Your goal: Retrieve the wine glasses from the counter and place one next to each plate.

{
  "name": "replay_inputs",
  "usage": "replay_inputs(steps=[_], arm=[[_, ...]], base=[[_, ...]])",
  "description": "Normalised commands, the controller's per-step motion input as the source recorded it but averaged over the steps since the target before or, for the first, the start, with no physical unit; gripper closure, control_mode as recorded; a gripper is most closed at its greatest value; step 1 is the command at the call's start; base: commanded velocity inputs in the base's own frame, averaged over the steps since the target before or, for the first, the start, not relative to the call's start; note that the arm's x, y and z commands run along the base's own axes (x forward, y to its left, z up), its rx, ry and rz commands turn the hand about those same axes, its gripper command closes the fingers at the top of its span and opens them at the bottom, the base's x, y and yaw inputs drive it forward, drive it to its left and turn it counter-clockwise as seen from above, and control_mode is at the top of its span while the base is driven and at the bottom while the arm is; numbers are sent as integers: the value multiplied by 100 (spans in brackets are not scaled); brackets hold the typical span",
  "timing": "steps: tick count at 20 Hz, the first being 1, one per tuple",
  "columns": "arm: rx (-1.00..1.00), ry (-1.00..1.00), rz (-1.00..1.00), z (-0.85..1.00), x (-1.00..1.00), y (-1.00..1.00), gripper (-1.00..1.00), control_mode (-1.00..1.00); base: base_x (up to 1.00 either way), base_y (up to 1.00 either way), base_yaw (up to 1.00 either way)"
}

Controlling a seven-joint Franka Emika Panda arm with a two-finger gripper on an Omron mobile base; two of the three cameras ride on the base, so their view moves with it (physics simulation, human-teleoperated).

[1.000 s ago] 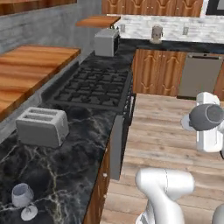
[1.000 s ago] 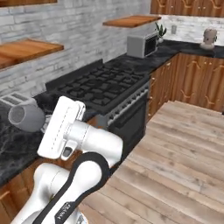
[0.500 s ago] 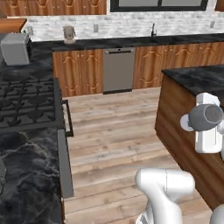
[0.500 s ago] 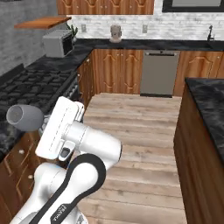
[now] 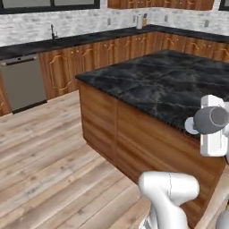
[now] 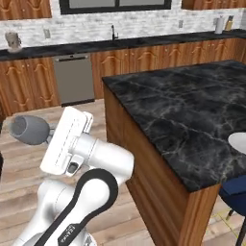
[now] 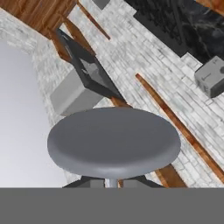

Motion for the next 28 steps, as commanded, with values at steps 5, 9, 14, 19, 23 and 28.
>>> replay_inputs(steps=[5,9,14,19,23,28], arm=[[0,0,0,0,0,0,100,100],[0,0,0,0,0,0,100,100],[0,0,0,0,0,0,100,100],[0,0,0,0,0,0,100,100],[0,0,0,0,0,0,100,100],[0,0,0,0,0,0,100,100]], base=[[21,-51,-73],[27,-100,-19],[24,-100,24],[6,-100,31],[12,-100,28],[64,-100,25]])
